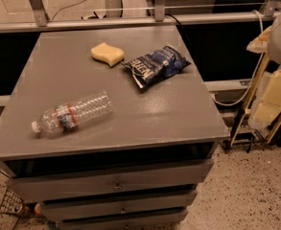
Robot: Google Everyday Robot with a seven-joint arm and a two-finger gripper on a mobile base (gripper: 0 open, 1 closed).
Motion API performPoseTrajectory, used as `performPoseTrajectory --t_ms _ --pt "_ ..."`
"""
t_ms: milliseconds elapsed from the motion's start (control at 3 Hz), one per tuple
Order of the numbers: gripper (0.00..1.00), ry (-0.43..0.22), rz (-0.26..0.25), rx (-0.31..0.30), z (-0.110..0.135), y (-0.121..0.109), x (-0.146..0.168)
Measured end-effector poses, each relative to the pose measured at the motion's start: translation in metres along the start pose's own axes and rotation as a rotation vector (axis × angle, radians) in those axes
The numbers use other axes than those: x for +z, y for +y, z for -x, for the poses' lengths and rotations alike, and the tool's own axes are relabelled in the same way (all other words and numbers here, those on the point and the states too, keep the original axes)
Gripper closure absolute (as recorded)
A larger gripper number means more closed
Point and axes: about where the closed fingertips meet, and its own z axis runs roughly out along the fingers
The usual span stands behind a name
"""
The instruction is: Place water bottle upright
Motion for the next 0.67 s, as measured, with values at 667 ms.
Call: performPoseTrajectory --t_ms 667 --pt "0.00 -0.048 0.018 -0.221 0.069 -0.014 0.018"
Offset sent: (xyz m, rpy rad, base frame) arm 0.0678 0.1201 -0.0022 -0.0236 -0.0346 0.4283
